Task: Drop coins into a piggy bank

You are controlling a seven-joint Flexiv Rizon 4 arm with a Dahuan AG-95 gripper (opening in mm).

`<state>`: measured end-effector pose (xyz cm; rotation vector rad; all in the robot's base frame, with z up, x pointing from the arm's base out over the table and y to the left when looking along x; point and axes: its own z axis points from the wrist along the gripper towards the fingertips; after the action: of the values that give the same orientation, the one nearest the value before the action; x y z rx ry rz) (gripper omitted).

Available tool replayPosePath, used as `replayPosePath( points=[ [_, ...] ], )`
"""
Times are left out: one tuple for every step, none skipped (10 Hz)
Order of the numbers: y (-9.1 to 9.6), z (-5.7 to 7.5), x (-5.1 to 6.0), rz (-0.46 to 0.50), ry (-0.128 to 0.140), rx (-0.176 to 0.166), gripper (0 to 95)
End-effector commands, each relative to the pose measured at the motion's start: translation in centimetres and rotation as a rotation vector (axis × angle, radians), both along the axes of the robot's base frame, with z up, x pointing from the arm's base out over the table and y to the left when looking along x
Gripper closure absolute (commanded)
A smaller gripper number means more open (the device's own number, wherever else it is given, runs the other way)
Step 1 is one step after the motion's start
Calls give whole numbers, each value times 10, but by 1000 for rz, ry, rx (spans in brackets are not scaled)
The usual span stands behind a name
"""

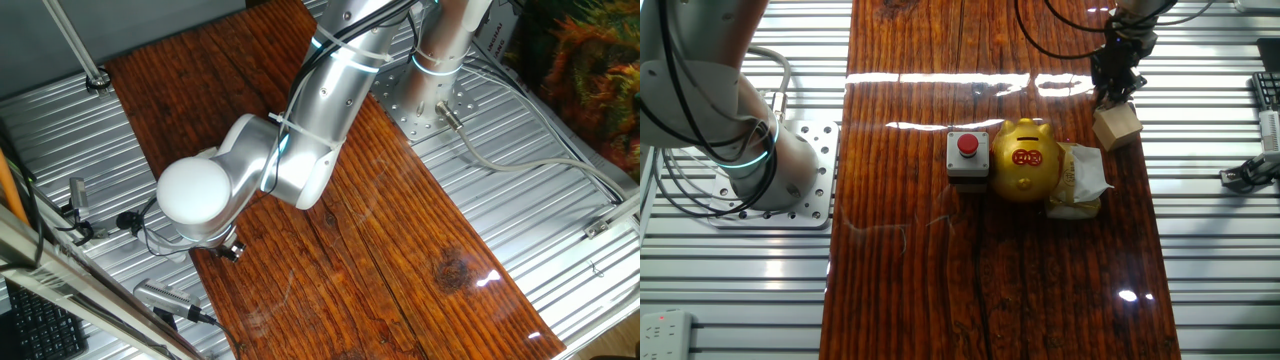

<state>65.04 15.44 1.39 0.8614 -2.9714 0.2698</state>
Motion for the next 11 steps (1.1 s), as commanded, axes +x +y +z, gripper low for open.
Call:
replayPosePath(
  points=[
    [0, 0, 0, 1, 0, 1, 760],
    [0, 0, 0, 1, 0, 0, 760],
    [0, -1, 0, 0, 1, 1, 760],
    [0, -1, 0, 0, 0, 1, 760],
    [-1, -1, -1, 0, 0, 1, 760],
    [-1, -1, -1, 0, 0, 2, 760],
    [-1, -2, -1, 1, 0, 2, 760],
    [-1, -2, -1, 1, 0, 2, 760],
    [-1, -2, -1, 1, 1, 2, 760],
    [-1, -2, -1, 1, 1, 1, 950],
    [-1, -2, -1, 1, 1, 1, 950]
  ],
)
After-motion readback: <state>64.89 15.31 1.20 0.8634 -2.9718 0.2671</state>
